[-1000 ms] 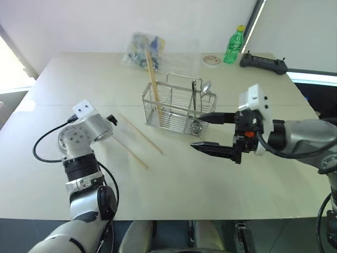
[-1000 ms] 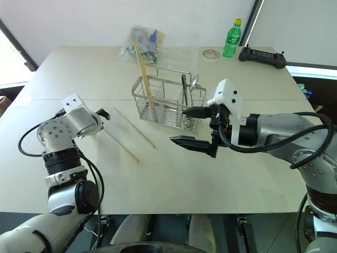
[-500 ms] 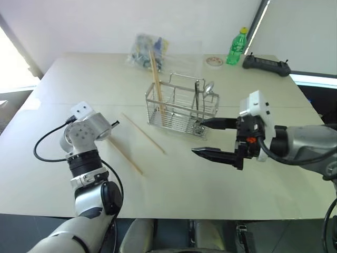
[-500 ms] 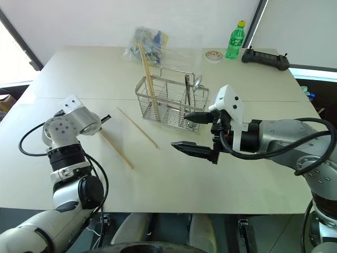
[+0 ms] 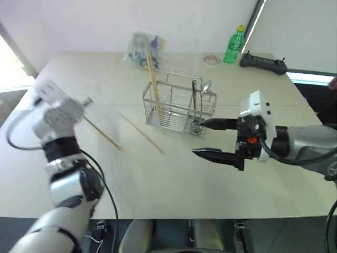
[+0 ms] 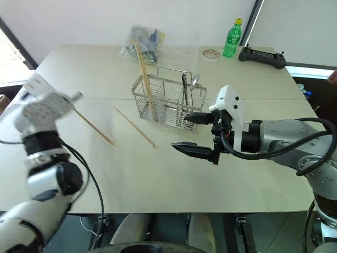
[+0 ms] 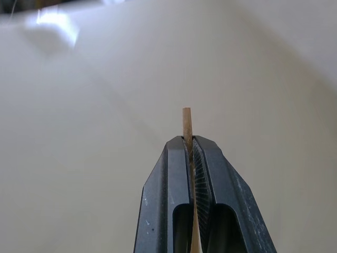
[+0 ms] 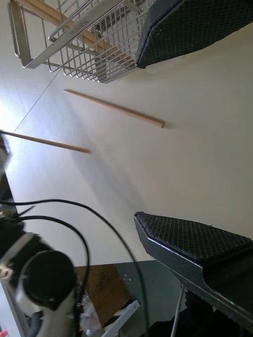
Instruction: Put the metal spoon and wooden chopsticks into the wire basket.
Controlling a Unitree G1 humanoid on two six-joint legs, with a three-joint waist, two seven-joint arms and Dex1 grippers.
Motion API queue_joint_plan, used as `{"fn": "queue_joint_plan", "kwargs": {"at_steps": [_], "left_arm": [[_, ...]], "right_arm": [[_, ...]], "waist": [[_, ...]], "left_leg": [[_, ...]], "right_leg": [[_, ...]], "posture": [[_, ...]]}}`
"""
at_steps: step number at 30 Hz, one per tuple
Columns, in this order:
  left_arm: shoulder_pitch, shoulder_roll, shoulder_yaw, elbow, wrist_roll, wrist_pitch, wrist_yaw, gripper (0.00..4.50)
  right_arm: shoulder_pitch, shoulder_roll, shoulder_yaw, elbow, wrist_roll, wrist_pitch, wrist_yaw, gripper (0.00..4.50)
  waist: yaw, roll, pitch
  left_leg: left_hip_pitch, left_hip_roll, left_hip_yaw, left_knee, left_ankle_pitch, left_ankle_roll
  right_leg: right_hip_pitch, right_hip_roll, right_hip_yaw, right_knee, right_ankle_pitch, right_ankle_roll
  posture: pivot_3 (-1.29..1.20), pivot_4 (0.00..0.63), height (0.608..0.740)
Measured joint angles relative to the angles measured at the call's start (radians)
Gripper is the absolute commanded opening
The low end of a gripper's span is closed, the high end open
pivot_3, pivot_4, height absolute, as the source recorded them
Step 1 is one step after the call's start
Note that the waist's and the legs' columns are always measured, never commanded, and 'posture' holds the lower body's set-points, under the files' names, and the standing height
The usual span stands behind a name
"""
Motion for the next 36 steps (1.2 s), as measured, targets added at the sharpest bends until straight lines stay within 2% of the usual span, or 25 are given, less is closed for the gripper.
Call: {"fn": "queue_joint_plan", "kwargs": {"at_steps": [4,6,8,10,15,20,25,34,36], "left_arm": [[-0.147,0.070,-0.070,0.064,0.044,-0.276,-0.341,0.04],[-0.169,0.067,-0.098,0.056,0.026,-0.324,-0.498,0.04],[-0.200,0.027,-0.139,0.006,-0.034,-0.333,-0.680,0.04],[-0.229,-0.020,-0.170,-0.061,-0.096,-0.309,-0.783,0.04],[-0.248,-0.097,-0.197,-0.153,-0.200,-0.232,-0.887,0.04],[-0.242,-0.142,-0.246,-0.166,-0.211,-0.205,-0.941,0.04],[-0.157,-0.149,-0.337,-0.159,-0.136,-0.232,-1.021,0.04],[-0.108,-0.182,-0.377,-0.139,-0.050,-0.298,-1.063,0.04],[-0.085,-0.189,-0.391,-0.144,-0.035,-0.303,-1.065,0.72]], "right_arm": [[0.008,-0.001,-0.001,0.000,0.016,0.000,-0.015,4.50],[0.016,-0.003,-0.003,-0.001,0.027,0.000,-0.022,4.50],[0.024,-0.004,-0.005,-0.002,0.038,0.000,-0.031,4.50],[0.028,-0.005,-0.007,-0.004,0.047,0.000,-0.042,4.50],[0.049,-0.006,-0.019,-0.014,0.072,-0.001,-0.073,4.50],[0.070,-0.008,-0.038,-0.039,0.094,-0.005,-0.111,4.50],[0.104,-0.009,-0.055,-0.058,0.121,-0.012,-0.160,4.50],[0.138,-0.030,-0.084,-0.086,0.165,-0.041,-0.228,4.50],[0.138,-0.035,-0.085,-0.090,0.169,-0.047,-0.237,4.50]], "waist": [[-0.004,0.001,0.000],[-0.006,0.001,0.000],[-0.006,0.001,0.000],[-0.011,0.001,0.000],[-0.025,0.005,0.001],[-0.037,0.005,0.001],[-0.036,0.006,0.001],[-0.035,0.006,0.001],[-0.035,0.006,0.001]], "left_leg": [[0.000,0.000,0.001,-0.002,-0.002,0.004],[-0.001,0.000,0.001,-0.002,-0.003,0.005],[-0.002,0.000,0.000,-0.002,-0.003,0.005],[-0.002,0.000,0.000,-0.002,-0.003,0.006],[0.001,0.001,0.001,-0.003,-0.003,0.006],[0.001,0.001,0.001,0.000,-0.003,0.006],[0.001,0.001,0.001,0.000,-0.003,0.007],[0.000,0.001,0.001,-0.001,-0.003,0.007],[0.001,0.001,0.001,-0.001,-0.003,0.007]], "right_leg": [[0.003,-0.001,0.000,-0.009,0.001,0.001],[0.003,-0.001,0.000,-0.009,0.001,0.002],[0.002,-0.001,0.000,-0.009,0.001,0.002],[0.002,-0.001,0.000,-0.010,0.003,0.005],[0.002,0.000,0.000,-0.008,0.003,0.005],[0.004,0.001,0.000,-0.008,0.003,0.005],[0.004,0.001,0.001,-0.007,0.003,0.005],[0.004,0.000,0.001,-0.008,0.003,0.005],[0.004,0.000,0.001,-0.008,0.003,0.005]], "posture": [[0.00,0.150,0.707],[0.00,0.150,0.707],[0.00,0.150,0.707],[0.00,0.150,0.707],[0.00,0.150,0.707],[0.00,0.150,0.707],[0.00,0.150,0.707],[0.00,0.150,0.707],[0.00,0.150,0.707]]}}
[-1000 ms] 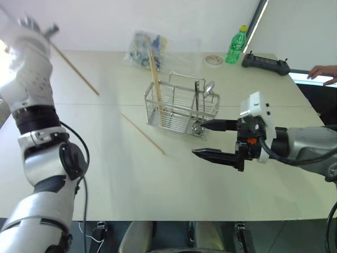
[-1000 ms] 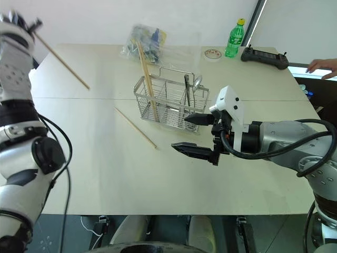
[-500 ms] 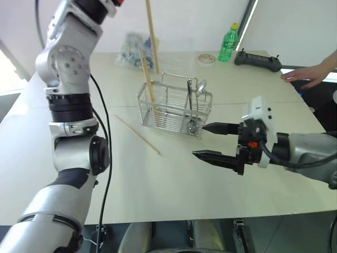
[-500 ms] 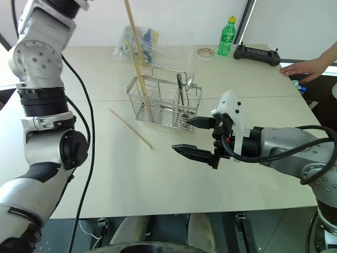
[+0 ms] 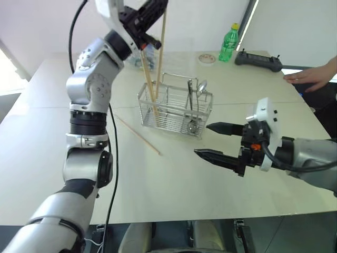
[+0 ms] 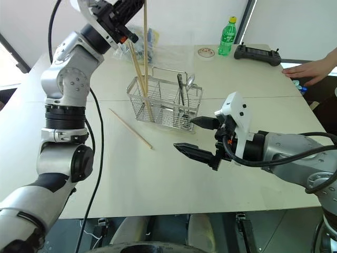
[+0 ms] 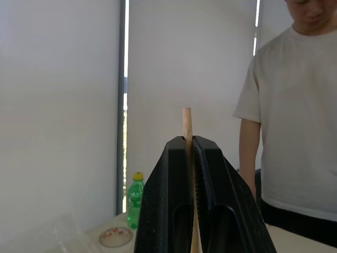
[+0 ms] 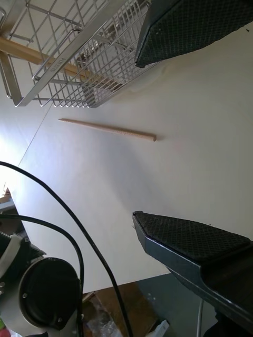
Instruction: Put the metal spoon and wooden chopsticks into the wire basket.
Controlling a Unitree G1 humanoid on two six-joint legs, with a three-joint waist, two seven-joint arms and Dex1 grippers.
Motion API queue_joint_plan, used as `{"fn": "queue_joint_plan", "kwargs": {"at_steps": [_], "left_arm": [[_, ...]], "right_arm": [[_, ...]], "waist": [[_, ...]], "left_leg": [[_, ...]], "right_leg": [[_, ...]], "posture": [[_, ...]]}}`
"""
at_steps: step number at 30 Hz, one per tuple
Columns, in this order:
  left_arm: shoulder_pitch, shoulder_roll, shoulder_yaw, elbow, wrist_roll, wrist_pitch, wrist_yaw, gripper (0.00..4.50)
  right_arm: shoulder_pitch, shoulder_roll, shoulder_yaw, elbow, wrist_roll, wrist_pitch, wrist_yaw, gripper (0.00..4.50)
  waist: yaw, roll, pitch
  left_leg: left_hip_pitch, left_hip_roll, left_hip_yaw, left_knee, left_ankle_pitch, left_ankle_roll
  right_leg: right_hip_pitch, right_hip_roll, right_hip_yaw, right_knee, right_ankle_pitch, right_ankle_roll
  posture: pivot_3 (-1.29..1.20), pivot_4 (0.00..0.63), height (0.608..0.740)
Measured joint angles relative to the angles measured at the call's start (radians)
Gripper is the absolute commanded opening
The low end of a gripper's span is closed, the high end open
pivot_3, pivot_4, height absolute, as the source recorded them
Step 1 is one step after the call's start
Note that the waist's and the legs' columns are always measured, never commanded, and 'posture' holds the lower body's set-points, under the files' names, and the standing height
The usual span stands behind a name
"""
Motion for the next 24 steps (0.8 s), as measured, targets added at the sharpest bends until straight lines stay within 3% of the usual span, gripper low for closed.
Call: {"fn": "queue_joint_plan", "kwargs": {"at_steps": [8,17,24], "left_arm": [[0.040,-0.011,0.000,-0.029,0.012,0.012,0.012,4.48],[0.039,0.019,0.054,-0.121,-0.053,0.139,0.095,4.48],[-0.109,0.095,0.325,-0.167,-0.301,0.399,0.393,4.48]], "right_arm": [[-0.001,-0.012,-0.001,0.001,0.027,-0.016,-0.013,4.50],[-0.045,-0.015,0.014,0.022,0.032,-0.023,-0.017,4.50],[-0.054,-0.015,0.026,0.036,0.032,-0.023,-0.017,4.50]], "waist": [[0.000,0.000,0.000],[-0.003,0.000,0.000],[-0.001,0.000,0.000]], "left_leg": [[0.000,0.000,0.000,0.000,0.000,0.000],[0.000,0.000,-0.001,0.000,0.000,0.000],[0.001,0.000,-0.004,0.001,0.000,0.000]], "right_leg": [[0.000,0.000,0.000,0.000,0.000,0.000],[0.000,0.001,0.000,0.001,0.000,0.000],[0.000,0.001,0.000,0.002,0.000,0.001]], "posture": [[0.00,0.150,0.707],[0.00,0.150,0.707],[0.00,0.150,0.707]]}}
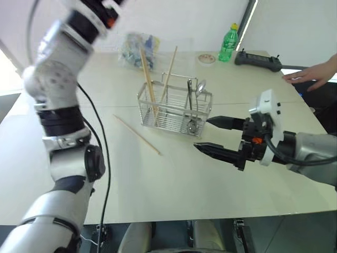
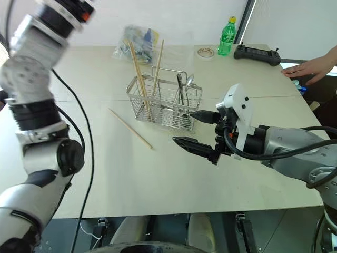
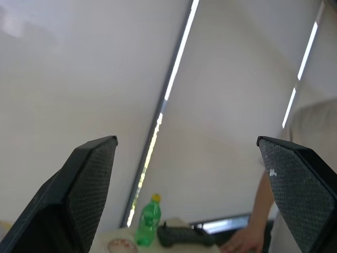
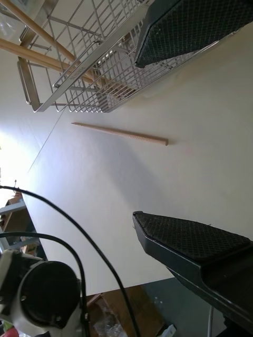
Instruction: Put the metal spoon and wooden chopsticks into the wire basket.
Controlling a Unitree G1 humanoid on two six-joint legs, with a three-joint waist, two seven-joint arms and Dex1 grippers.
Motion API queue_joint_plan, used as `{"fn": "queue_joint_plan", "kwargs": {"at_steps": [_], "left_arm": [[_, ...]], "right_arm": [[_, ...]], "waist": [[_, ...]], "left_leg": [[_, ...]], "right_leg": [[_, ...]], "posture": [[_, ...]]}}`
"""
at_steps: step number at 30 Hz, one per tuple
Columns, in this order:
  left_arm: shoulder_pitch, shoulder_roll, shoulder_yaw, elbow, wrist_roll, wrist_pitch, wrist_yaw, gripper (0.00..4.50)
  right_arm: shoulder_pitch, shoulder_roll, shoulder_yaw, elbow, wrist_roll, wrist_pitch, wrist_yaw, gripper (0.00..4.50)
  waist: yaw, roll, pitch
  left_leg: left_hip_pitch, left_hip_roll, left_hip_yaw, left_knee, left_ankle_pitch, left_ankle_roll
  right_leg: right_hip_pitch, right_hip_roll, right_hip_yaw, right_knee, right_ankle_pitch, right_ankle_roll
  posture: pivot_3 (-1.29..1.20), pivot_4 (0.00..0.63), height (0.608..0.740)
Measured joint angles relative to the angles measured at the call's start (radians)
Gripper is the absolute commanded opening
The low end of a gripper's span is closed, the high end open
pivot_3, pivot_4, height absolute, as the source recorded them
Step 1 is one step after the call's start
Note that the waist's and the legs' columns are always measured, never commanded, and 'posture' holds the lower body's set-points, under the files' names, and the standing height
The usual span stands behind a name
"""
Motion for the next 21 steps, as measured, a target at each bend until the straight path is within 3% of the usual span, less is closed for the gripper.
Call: {"fn": "queue_joint_plan", "kwargs": {"at_steps": [2,6,10,16,21], "left_arm": [[-0.013,0.014,0.040,-0.007,-0.001,0.054,0.151,4.48],[0.010,0.039,-0.001,0.053,0.178,0.168,0.447,4.48],[0.051,-0.028,0.026,0.121,0.288,0.224,0.675,4.48],[0.105,-0.194,0.078,0.239,0.356,0.271,0.865,4.48],[0.122,-0.268,0.112,0.293,0.383,0.287,0.933,4.48]], "right_arm": [[-0.008,0.000,0.004,0.005,0.000,0.000,0.000,4.50],[-0.028,0.000,0.029,0.015,-0.001,0.000,0.008,4.50],[-0.055,0.002,0.060,0.030,-0.008,0.000,0.021,4.50],[-0.085,0.012,0.085,0.047,-0.021,0.000,0.032,4.50],[-0.084,0.015,0.093,0.047,-0.022,0.000,0.029,4.50]], "waist": [[0.001,0.000,0.000],[0.002,0.000,0.000],[0.002,-0.001,0.000],[0.008,-0.002,0.000],[0.003,-0.002,0.000]], "left_leg": [[0.001,0.000,0.000,0.001,0.000,0.000],[0.001,-0.001,0.001,0.005,0.000,0.000],[0.001,-0.001,0.001,0.005,0.000,-0.001],[0.000,-0.002,0.001,0.004,0.000,-0.001],[0.000,-0.002,0.002,0.004,0.000,-0.001]], "right_leg": [[0.001,0.000,0.000,0.001,0.000,0.000],[0.001,0.000,0.000,0.007,0.000,0.000],[0.001,0.000,0.000,0.008,0.000,0.000],[0.000,-0.001,0.000,0.008,0.000,0.000],[-0.002,-0.001,0.000,0.008,0.000,0.000]], "posture": [[0.00,0.150,0.707],[0.00,0.150,0.707],[0.00,0.150,0.707],[0.00,0.150,0.707],[0.00,0.150,0.707]]}}
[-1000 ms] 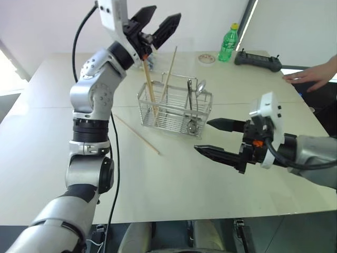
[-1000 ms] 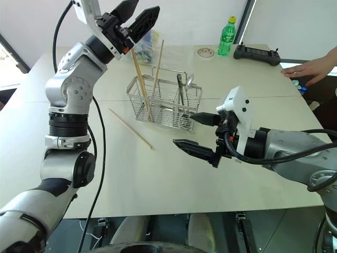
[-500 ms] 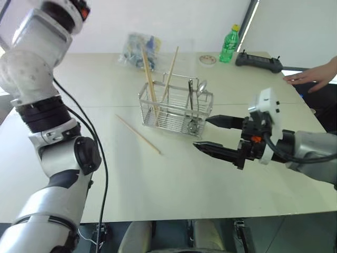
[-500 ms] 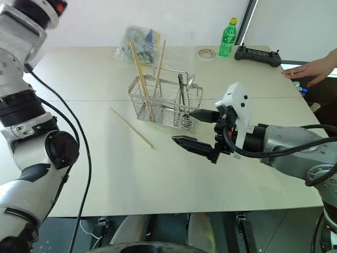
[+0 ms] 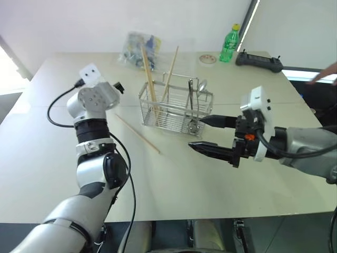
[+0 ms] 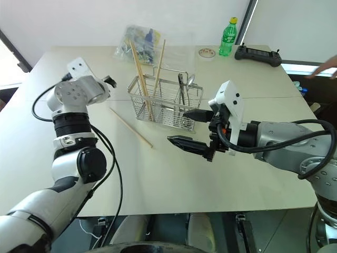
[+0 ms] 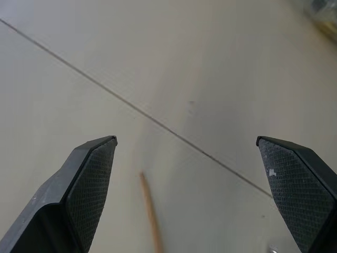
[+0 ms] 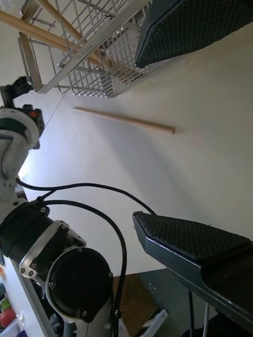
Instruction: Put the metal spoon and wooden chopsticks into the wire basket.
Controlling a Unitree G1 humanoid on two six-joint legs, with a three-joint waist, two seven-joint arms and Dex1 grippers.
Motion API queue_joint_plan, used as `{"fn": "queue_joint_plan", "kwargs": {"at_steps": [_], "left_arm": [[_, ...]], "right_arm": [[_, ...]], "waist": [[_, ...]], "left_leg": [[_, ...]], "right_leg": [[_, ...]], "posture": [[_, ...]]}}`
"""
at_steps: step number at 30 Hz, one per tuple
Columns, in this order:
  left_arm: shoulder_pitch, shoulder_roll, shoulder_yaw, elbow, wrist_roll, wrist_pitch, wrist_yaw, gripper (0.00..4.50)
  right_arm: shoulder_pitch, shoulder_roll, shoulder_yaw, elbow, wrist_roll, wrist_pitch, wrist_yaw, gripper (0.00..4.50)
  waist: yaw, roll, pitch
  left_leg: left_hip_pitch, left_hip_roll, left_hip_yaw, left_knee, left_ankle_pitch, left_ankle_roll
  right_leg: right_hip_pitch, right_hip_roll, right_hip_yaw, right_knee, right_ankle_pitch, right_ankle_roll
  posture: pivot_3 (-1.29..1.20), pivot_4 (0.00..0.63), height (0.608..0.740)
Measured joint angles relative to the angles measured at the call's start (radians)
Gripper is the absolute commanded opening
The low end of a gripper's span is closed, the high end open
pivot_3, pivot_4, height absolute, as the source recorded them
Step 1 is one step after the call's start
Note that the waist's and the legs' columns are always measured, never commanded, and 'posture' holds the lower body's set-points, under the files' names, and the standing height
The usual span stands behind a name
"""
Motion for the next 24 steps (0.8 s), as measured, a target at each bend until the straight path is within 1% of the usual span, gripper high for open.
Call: {"fn": "queue_joint_plan", "kwargs": {"at_steps": [9,15,20,21,22,24], "left_arm": [[0.043,-0.061,0.008,0.055,0.035,0.013,0.050,4.48],[0.044,-0.063,0.009,0.100,0.053,0.005,0.052,4.48],[0.041,-0.061,0.017,0.130,0.057,-0.034,0.053,4.48],[0.041,-0.061,0.020,0.131,0.057,-0.038,0.054,3.96],[0.041,-0.060,0.024,0.133,0.060,-0.042,0.056,3.65],[0.043,-0.060,0.033,0.133,0.063,-0.046,0.057,2.72]], "right_arm": [[0.026,0.007,-0.002,-0.017,0.006,-0.005,-0.044,4.50],[0.054,0.005,-0.013,-0.031,0.007,-0.006,-0.052,4.50],[0.067,0.004,-0.029,-0.036,0.006,-0.006,-0.049,4.50],[0.068,0.005,-0.030,-0.036,0.005,-0.006,-0.049,4.50],[0.070,0.005,-0.030,-0.036,0.004,-0.006,-0.050,4.50],[0.073,0.005,-0.030,-0.035,0.002,-0.006,-0.051,4.50]], "waist": [[0.000,0.000,0.000],[0.001,0.000,0.000],[0.000,0.002,-0.002],[0.000,0.002,-0.002],[0.000,0.002,-0.002],[0.000,0.002,-0.002]], "left_leg": [[0.000,0.000,0.000,0.001,0.000,0.000],[0.000,0.000,0.001,0.001,0.000,0.000],[0.001,0.000,0.001,0.001,0.000,0.000],[0.002,0.000,0.001,0.001,0.000,0.000],[0.002,0.000,0.001,0.001,0.000,0.000],[0.002,0.000,0.001,0.001,0.000,0.000]], "right_leg": [[0.001,0.000,0.000,0.000,0.000,0.000],[0.001,0.000,0.000,0.000,0.000,0.000],[0.002,0.000,0.000,0.000,0.000,0.000],[0.002,0.000,0.000,0.000,0.000,0.000],[0.002,0.000,0.000,0.000,0.000,0.000],[0.002,0.000,0.000,0.000,0.000,0.000]], "posture": [[0.00,0.150,0.707],[0.00,0.150,0.707],[0.00,0.150,0.707],[0.00,0.150,0.707],[0.00,0.150,0.707],[0.00,0.150,0.707]]}}
